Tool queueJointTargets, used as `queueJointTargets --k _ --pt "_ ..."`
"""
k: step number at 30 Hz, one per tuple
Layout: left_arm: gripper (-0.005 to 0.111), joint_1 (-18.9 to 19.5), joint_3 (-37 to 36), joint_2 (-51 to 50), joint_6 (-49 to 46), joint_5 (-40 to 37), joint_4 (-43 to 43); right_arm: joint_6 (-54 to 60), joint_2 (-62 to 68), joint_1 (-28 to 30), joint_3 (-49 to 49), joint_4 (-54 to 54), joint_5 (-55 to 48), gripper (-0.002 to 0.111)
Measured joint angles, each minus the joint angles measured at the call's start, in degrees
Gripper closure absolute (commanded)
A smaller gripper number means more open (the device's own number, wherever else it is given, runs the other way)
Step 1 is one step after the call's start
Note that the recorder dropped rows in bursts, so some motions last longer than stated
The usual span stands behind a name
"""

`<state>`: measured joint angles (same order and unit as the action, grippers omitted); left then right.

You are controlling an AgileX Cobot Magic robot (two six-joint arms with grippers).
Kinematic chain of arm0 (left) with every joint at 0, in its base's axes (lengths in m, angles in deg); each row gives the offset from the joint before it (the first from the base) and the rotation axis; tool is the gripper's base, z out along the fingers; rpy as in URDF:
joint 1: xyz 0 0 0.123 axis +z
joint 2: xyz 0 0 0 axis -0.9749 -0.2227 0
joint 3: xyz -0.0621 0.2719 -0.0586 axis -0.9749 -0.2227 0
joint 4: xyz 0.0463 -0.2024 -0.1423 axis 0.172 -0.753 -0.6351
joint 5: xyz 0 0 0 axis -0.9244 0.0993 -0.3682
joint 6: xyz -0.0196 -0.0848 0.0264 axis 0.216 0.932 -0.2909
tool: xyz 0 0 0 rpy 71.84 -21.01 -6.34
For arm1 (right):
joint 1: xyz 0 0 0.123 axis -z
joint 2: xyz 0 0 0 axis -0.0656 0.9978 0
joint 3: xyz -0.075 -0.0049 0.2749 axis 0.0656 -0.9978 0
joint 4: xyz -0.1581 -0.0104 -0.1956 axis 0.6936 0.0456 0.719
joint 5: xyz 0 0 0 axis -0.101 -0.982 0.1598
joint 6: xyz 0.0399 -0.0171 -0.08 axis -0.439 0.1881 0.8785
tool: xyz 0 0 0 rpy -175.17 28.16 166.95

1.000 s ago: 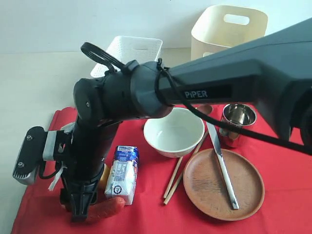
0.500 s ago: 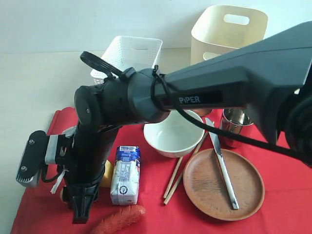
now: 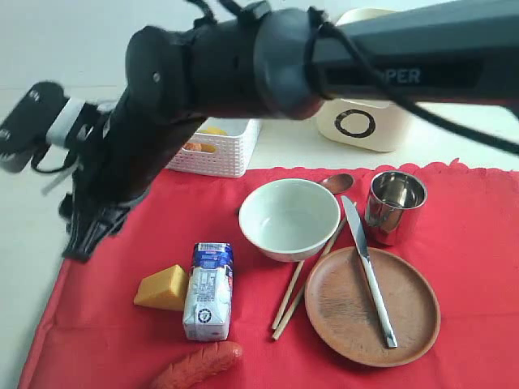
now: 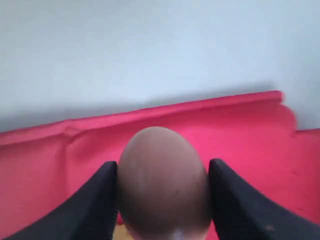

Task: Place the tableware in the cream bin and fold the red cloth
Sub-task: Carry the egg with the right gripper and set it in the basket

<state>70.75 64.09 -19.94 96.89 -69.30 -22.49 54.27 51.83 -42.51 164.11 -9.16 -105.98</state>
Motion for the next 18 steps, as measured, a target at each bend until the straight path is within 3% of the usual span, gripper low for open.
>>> queueJointTargets --k 8,18 --pt "0.106 0.0 0.0 0.0 0.0 0.0 0.0 -9.0 -1.0 8.8 0.0 0.1 9.9 0.108" --pt "0.106 0.0 0.0 0.0 0.0 0.0 0.0 -10.7 0.5 15.2 0.0 0.3 16.4 0.108"
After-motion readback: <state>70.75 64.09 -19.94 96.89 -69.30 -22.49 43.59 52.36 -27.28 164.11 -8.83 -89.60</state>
